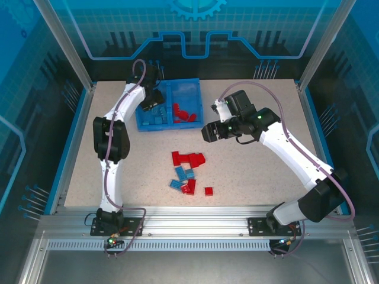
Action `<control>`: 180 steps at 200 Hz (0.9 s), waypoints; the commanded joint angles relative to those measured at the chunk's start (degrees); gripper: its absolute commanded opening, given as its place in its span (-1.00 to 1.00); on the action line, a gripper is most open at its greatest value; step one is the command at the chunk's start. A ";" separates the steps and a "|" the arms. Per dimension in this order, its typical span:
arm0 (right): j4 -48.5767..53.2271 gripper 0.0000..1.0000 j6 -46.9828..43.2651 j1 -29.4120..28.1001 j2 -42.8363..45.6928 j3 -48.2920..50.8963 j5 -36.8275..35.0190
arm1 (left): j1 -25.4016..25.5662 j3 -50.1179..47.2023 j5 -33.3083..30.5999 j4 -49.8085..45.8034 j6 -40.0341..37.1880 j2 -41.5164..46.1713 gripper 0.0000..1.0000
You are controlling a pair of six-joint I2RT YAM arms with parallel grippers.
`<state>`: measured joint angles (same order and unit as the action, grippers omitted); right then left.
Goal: Sort the legos into containers by color
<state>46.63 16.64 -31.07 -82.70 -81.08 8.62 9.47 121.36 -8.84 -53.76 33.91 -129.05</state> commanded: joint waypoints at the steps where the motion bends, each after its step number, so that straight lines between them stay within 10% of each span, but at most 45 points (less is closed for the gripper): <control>1: 0.04 0.57 0.71 0.66 0.78 1.05 0.77 | -0.42 1.44 -0.40 -1.84 -2.06 4.74 0.17; 62: 0.89 0.57 0.32 -0.18 -1.35 3.92 0.70 | 0.84 -8.27 7.19 4.55 -6.77 22.97 0.15; 180: -5.64 0.49 -0.92 -6.81 -16.17 8.28 -3.15 | 6.09 -61.92 34.27 23.35 -48.67 69.68 0.20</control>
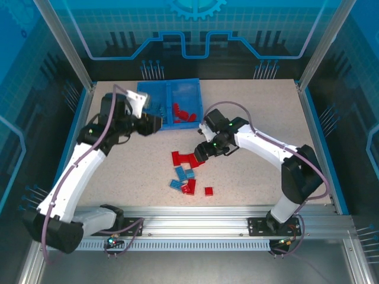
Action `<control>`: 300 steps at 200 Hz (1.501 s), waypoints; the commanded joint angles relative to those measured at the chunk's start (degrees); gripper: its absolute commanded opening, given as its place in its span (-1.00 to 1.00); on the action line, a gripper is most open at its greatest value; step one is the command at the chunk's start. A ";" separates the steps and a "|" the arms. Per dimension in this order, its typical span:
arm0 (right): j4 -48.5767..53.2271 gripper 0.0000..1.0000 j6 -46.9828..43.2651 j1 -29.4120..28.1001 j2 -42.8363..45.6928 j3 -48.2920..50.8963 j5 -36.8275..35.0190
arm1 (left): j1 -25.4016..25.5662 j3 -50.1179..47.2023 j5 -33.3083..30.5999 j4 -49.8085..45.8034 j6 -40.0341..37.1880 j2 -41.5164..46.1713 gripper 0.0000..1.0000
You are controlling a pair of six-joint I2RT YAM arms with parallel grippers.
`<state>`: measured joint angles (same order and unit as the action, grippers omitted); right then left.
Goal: Sort the legos into containers by color
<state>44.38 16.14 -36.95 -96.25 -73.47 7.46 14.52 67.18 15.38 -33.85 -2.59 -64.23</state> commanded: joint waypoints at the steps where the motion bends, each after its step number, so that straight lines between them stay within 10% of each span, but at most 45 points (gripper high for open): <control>1: -3.58 0.49 -0.37 -0.93 -2.71 0.69 -2.00 | 1.13 -8.19 10.17 3.61 -12.17 5.05 0.21; 109: -8.53 0.18 1.08 -0.93 -13.59 -1.09 -2.21 | 3.58 -15.67 10.22 6.17 -11.78 6.33 0.97; 257: -6.15 -0.41 1.03 -1.93 -4.11 -6.78 -6.74 | 4.14 -18.17 11.29 6.92 -11.70 8.93 0.97; 300: -6.60 -0.39 -1.41 -1.78 -9.88 -22.52 -11.57 | 4.90 -19.81 5.75 15.99 1.23 8.97 0.98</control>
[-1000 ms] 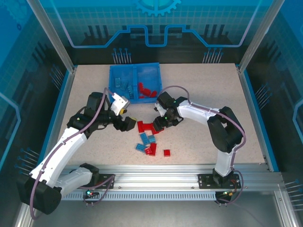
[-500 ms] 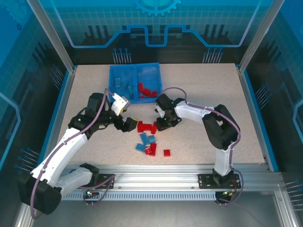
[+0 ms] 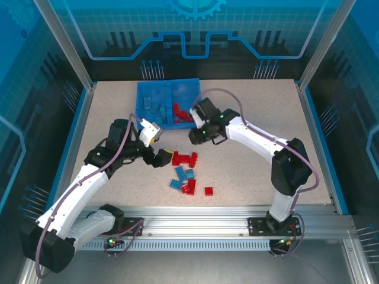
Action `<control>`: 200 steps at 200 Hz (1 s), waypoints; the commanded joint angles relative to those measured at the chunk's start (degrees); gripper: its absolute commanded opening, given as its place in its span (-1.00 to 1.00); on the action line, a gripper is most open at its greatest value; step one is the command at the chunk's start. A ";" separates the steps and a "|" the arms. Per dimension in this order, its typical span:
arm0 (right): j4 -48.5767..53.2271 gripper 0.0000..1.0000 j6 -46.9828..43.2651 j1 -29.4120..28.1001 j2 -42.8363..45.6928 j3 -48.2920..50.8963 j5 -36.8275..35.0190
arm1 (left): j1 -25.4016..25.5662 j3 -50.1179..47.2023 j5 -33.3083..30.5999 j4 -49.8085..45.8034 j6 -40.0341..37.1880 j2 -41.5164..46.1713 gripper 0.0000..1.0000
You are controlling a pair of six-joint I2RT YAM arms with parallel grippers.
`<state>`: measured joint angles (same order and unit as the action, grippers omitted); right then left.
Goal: Sort the legos into containers by color
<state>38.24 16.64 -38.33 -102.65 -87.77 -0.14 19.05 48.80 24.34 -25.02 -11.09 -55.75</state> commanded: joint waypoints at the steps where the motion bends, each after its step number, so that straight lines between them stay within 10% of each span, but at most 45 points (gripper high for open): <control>1: -0.36 -0.39 -1.89 -0.38 -3.85 -8.79 -4.24 | 0.38 -1.51 -3.58 7.38 10.33 0.47 0.97; 63: 9.83 -0.40 -0.16 3.57 -29.58 -43.59 -12.29 | -0.50 -3.24 -21.30 9.10 45.83 0.19 0.97; 115: 14.43 -0.28 1.61 5.61 -43.69 -61.48 -9.43 | -0.77 -3.13 -23.29 2.79 54.12 -0.66 0.97; 200: 15.12 -0.10 2.98 5.98 -37.74 -61.52 -3.77 | 0.69 -3.70 -22.88 -2.13 55.69 -2.78 0.97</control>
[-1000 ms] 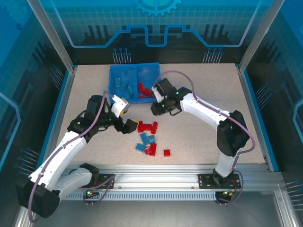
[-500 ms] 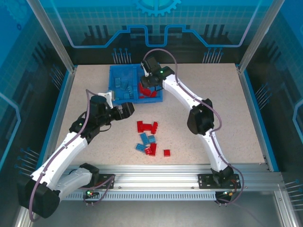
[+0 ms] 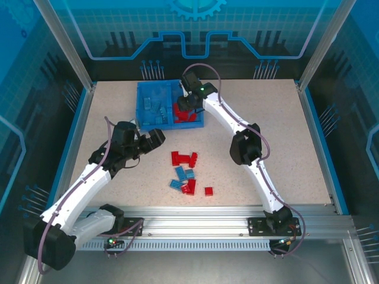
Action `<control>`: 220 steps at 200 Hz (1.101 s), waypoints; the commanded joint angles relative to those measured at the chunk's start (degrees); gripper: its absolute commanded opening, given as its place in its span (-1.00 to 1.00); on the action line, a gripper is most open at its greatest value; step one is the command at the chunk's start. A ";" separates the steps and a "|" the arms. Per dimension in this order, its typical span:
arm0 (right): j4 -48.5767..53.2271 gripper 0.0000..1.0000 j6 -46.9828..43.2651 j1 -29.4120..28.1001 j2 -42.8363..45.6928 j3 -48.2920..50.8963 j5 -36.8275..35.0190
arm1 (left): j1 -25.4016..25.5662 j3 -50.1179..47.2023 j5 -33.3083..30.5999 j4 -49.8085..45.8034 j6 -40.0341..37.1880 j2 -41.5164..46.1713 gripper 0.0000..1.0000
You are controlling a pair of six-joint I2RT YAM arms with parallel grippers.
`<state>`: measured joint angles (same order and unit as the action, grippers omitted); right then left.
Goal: Sort the legos into containers by color
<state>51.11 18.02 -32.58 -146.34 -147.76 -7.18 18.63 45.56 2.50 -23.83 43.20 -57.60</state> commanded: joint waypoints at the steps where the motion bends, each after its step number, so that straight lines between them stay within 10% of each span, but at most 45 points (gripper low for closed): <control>1: 2.33 -0.10 1.68 0.23 6.10 -1.46 3.42 | 1.21 -0.51 -1.07 -3.32 1.42 -1.02 0.97; 109: -1.41 0.39 -0.30 1.20 52.98 50.71 15.53 | 13.34 1.10 -4.58 -0.69 8.65 -16.91 0.73; 220: -1.37 0.43 2.50 1.46 58.51 61.75 15.17 | 16.90 0.36 3.20 3.15 4.36 -24.70 0.36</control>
<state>49.69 20.16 -31.81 -87.96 -84.33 7.57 34.87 45.17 2.68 -21.65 48.51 -79.61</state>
